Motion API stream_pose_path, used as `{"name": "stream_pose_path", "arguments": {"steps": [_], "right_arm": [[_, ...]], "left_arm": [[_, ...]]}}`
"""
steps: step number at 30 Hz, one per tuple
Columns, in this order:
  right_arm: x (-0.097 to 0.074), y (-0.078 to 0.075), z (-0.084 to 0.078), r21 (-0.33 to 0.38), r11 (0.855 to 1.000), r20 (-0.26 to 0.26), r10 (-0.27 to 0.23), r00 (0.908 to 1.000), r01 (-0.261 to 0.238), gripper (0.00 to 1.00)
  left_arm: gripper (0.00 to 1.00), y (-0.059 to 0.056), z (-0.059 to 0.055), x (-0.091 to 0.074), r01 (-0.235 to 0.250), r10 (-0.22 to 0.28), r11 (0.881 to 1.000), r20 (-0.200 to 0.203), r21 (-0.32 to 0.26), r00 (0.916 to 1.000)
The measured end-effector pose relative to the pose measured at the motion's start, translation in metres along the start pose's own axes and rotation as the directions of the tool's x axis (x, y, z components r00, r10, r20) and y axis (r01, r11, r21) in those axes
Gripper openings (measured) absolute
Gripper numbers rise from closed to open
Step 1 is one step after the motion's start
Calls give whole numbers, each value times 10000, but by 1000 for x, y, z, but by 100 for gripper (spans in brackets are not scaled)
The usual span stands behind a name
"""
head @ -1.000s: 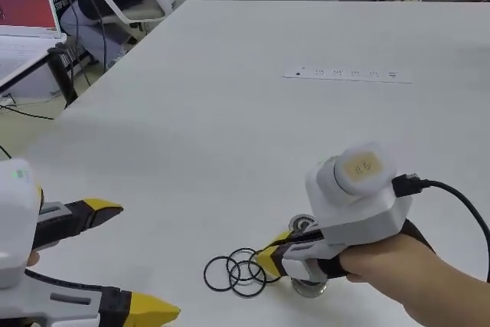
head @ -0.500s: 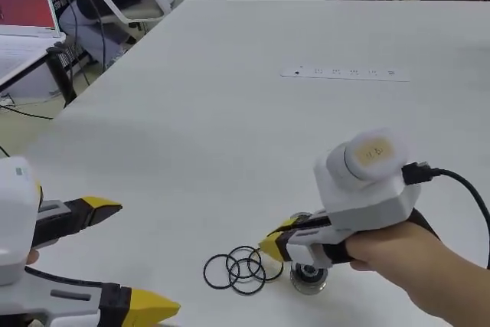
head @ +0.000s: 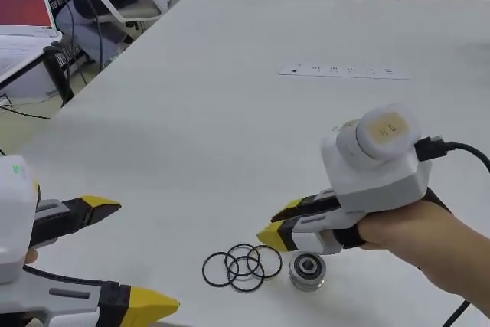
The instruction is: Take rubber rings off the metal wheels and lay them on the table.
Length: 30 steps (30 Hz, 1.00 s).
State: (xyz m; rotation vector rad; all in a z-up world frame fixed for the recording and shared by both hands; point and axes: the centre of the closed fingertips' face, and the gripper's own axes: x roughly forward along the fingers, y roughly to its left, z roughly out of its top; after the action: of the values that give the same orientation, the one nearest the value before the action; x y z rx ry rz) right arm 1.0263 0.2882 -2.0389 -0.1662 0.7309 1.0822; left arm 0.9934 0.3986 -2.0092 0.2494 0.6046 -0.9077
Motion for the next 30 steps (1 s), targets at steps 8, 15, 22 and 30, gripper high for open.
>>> {"name": "stream_pose_path", "arguments": {"steps": [8,15,22,30], "right_arm": [[-7,5,-1,-496,9985,-325,214,9992,-230,28],[-16,5,2,-651,9973,-358,311,9989,-334,40],[-24,12,8,-1358,9896,-359,439,9984,-484,57],[-39,24,36,-1194,9891,689,948,9931,-862,66]], "left_arm": [[91,-1,-1,0,60,-60,10000,-51,1,10000],[91,-1,-1,0,68,-68,10000,-91,5,9999],[91,-3,-2,1,196,-197,9998,-99,-88,9998],[92,-6,-1,2,419,-418,9988,35,-257,9991]]}}
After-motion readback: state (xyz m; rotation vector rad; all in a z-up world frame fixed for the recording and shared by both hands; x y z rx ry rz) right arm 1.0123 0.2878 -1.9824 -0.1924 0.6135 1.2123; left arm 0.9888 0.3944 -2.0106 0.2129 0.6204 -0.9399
